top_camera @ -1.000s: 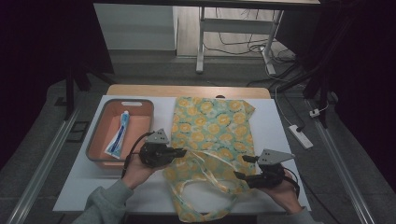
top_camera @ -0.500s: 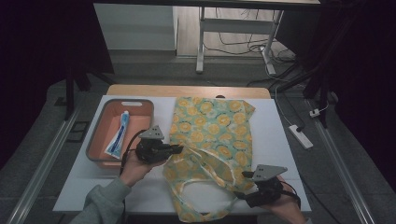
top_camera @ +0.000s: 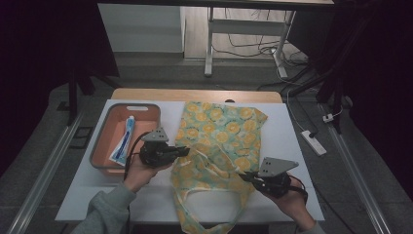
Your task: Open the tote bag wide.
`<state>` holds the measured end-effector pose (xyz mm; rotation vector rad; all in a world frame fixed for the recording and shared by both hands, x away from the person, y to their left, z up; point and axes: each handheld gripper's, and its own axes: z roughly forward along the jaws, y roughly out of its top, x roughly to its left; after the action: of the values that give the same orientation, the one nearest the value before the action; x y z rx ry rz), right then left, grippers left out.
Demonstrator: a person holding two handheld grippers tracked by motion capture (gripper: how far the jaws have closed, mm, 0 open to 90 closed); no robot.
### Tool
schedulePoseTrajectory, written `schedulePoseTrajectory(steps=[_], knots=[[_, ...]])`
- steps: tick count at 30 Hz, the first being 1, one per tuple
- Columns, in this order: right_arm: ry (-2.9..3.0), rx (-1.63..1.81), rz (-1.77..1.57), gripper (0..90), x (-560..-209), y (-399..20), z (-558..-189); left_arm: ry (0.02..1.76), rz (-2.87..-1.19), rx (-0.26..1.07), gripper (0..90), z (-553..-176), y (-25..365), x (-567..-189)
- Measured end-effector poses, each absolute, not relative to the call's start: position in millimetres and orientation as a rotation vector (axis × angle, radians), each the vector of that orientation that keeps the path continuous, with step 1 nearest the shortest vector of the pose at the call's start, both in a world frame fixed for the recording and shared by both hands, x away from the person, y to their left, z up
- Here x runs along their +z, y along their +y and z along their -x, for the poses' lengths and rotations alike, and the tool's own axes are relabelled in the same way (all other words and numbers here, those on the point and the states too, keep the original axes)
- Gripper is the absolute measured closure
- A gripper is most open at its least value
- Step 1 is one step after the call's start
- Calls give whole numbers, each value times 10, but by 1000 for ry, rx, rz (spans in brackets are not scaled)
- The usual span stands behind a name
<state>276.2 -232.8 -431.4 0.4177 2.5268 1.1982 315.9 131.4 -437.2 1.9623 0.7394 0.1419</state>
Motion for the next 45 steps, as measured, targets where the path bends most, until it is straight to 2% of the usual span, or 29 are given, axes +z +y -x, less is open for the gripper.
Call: schedulePoseTrajectory(steps=[5,9,10,11,16,22,28,39,40,41,42,43,44,45], knots=[[2432,1249,-406,894,-4082,-2313,-2774,763,-1951,179,887,-3232,1323,-4346],[2364,1243,-513,894,-4024,-2404,-3012,782,-1944,244,887,-3315,1307,-4303],[2340,1217,-572,894,-4060,-2455,-3185,798,-1946,269,887,-3378,1297,-4287],[2340,1217,-572,894,-4060,-2455,-3185,798,-1946,269,887,-3378,1297,-4287],[2341,1203,-751,894,-4259,-2570,-3658,852,-1960,310,887,-3563,1246,-4291],[2372,1123,-870,894,-4478,-2568,-3956,908,-2010,311,886,-3711,1175,-4369],[2477,1044,-941,893,-4749,-2577,-4035,900,-2066,288,885,-3726,1091,-4429],[2556,949,-991,888,-4967,-2585,-4033,906,-2092,268,880,-3741,1022,-4466],[2549,950,-958,736,-4949,-2576,-4017,904,-2095,268,881,-3744,1012,-4471],[2549,950,-958,736,-4949,-2576,-4017,904,-2095,268,881,-3744,1012,-4471],[2490,1003,-901,552,-4810,-2557,-3957,902,-2094,265,881,-3744,1013,-4470],[2490,1003,-901,552,-4810,-2557,-3957,902,-2094,265,881,-3744,1013,-4470],[2430,1081,-815,433,-4588,-2519,-3855,901,-2093,263,881,-3746,1016,-4471],[2430,1081,-815,433,-4588,-2519,-3855,901,-2093,263,881,-3746,1016,-4471]])
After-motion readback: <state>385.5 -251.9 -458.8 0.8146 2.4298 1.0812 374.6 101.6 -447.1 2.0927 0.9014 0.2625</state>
